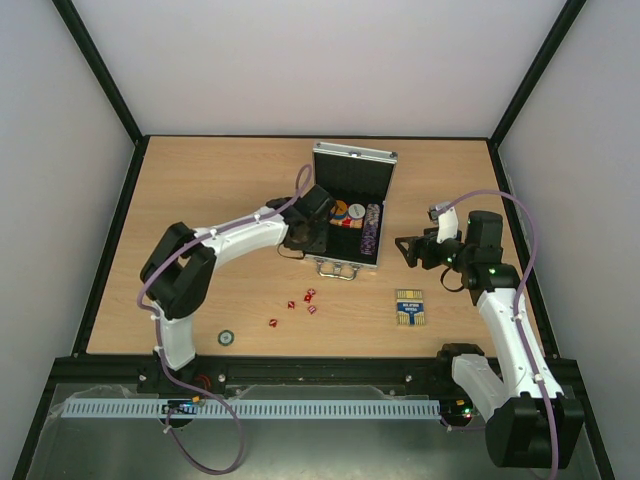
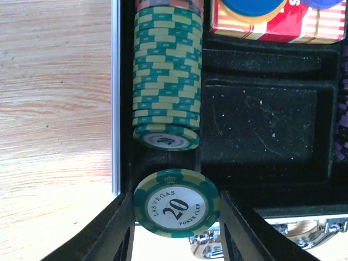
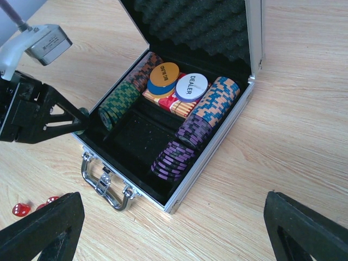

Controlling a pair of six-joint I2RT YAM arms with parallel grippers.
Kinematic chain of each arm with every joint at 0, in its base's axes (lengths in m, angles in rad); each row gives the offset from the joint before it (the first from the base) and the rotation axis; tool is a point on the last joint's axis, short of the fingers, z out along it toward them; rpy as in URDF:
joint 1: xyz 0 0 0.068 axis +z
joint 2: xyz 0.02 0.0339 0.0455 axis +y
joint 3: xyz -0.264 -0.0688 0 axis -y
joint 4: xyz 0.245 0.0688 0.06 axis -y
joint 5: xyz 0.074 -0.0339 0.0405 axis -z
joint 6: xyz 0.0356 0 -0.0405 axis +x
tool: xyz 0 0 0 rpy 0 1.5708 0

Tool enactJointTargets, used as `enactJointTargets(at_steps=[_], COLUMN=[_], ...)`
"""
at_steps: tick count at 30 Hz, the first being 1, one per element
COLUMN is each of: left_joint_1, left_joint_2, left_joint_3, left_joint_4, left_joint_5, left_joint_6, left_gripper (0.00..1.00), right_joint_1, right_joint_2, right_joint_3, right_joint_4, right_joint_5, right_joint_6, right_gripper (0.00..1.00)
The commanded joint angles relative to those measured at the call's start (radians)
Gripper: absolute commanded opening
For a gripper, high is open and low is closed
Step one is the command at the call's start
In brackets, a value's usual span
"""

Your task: Pack up texas hold em set

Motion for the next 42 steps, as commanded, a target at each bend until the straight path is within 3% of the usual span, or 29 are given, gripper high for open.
enactJointTargets(at_steps=[1,29,42], left_joint_1=[0.002,0.031,0.036], left_joint_2=[0.019,0.119,0.131], left_joint_3=[0.04,0.068,0.078], left_joint_4=[0.025,0.056,0.035], left_joint_5=[-0.017,-0.066,-0.071], left_joint_6=[-0.004,-0.002,0.001], left_gripper=[0.36,0.38,0.49], right_joint_1=[-0.004,-0.004,-0.004], right_joint_2=[0.003,0.012,0.024], right_joint_3=[-0.001,0.001,0.002], right_joint_4=[-0.014,-0.016,-0.018], right_joint_5=[0.0,-0.003,-0.003], right_joint_6=[-0.011,-0.016,-0.018], right_gripper=[0.91,0.91,0.92])
